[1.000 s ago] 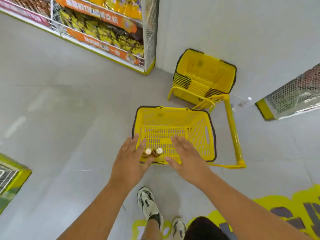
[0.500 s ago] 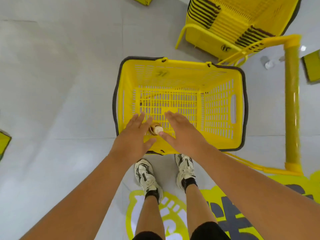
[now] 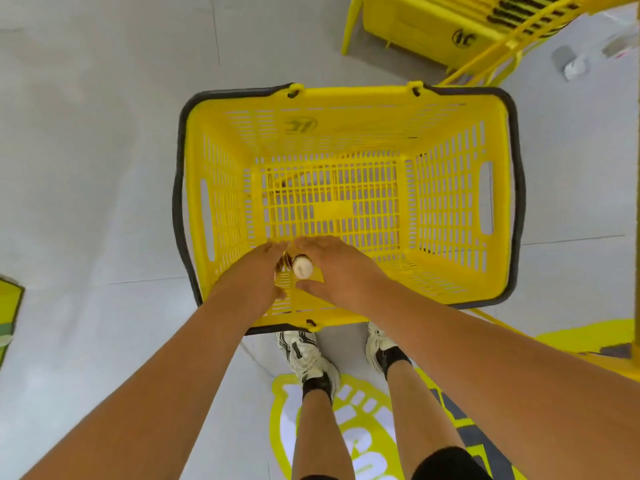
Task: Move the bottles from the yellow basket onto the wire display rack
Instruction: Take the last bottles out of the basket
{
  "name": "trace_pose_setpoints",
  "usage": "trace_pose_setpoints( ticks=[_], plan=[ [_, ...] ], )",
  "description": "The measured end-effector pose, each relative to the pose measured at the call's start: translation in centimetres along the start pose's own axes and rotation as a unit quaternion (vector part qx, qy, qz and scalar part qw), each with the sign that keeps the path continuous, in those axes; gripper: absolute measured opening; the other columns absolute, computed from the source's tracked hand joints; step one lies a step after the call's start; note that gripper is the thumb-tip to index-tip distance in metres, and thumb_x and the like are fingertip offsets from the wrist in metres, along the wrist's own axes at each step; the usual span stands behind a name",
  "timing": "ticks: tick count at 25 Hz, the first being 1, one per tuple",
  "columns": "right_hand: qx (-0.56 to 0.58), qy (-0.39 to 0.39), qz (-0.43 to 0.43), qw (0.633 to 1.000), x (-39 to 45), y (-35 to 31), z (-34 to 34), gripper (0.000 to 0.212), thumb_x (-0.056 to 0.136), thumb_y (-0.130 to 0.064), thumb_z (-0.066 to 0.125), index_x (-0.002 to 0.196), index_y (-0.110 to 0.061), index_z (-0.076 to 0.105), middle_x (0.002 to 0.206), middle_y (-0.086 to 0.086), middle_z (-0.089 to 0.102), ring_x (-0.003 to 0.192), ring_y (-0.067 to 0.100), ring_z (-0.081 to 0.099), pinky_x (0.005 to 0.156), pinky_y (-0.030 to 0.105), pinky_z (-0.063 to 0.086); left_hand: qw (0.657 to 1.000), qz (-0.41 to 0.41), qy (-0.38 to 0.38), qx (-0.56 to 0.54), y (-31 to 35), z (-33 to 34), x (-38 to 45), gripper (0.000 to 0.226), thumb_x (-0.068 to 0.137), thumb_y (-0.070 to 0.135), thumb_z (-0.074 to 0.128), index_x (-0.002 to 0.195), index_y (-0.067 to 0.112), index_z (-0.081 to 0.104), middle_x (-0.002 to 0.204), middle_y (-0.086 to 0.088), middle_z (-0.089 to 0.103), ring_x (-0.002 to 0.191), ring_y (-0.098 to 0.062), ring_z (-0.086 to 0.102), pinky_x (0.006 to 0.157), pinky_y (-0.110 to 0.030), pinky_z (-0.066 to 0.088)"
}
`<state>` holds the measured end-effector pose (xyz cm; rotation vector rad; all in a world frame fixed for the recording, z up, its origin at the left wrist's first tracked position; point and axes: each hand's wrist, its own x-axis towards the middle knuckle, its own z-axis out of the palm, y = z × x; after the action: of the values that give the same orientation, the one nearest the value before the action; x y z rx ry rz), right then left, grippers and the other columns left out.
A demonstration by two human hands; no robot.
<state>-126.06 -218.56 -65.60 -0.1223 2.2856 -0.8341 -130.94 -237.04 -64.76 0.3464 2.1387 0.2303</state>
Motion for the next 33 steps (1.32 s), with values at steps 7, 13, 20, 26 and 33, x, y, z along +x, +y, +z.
trace_pose_setpoints(
  ticks=[7,13,20,26,33],
  plan=[
    [0.180,0.068,0.042,0.980,1.9,1.0,1.4,0.048,0.090,-0.031,0.076,0.136,-0.025,0.062,0.137,-0.002,0.064,0.124,0.021,0.058,0.097,0.037,0.050,0.974,-0.032,0.153,-0.163,0.3,-0.6,1.0,0.037,0.083,0.017,0.082,0.115,0.016,0.063,0.115,-0.009,0.069,0.102,-0.029,0.064,0.079,-0.033,0.048],
    [0.314,0.153,0.131,0.928,3.2,1.3,2.1,0.040,0.091,-0.030,0.077,0.128,-0.025,0.065,0.129,-0.002,0.068,0.116,0.018,0.062,0.097,0.038,0.052,0.936,-0.072,0.207,-0.277,0.9,0.2,2.2,0.039,0.081,0.013,0.085,0.113,0.010,0.063,0.096,-0.002,0.063,0.089,-0.023,0.059,0.062,-0.010,0.038],
    [0.333,0.205,0.168,0.905,1.8,1.4,-0.2,0.043,0.084,-0.028,0.083,0.125,-0.023,0.071,0.120,-0.008,0.072,0.099,0.005,0.055,0.072,0.005,0.035,0.923,-0.055,0.219,-0.310,1.6,-0.3,1.2,0.036,0.084,0.019,0.082,0.112,0.014,0.060,0.098,0.004,0.061,0.092,-0.017,0.056,0.067,-0.004,0.038],
    [0.330,0.271,0.128,0.895,-4.9,-2.2,-7.5,0.038,0.080,-0.035,0.086,0.115,-0.037,0.071,0.111,-0.018,0.070,0.106,0.006,0.061,0.089,0.022,0.048,0.895,0.013,0.279,-0.348,5.2,-6.4,-4.4,0.041,0.084,0.028,0.082,0.113,0.022,0.053,0.113,0.010,0.068,0.101,-0.009,0.063,0.082,-0.026,0.050],
    [0.328,0.361,0.039,0.872,-16.4,-12.5,-21.2,0.027,0.077,-0.032,0.088,0.099,-0.041,0.075,0.098,-0.027,0.074,0.100,-0.007,0.065,0.087,0.015,0.048,0.845,0.026,0.382,-0.373,10.8,-19.5,-18.2,0.041,0.082,0.028,0.083,0.105,0.023,0.051,0.094,0.007,0.067,0.084,-0.011,0.063,0.068,-0.026,0.049]
  ],
)
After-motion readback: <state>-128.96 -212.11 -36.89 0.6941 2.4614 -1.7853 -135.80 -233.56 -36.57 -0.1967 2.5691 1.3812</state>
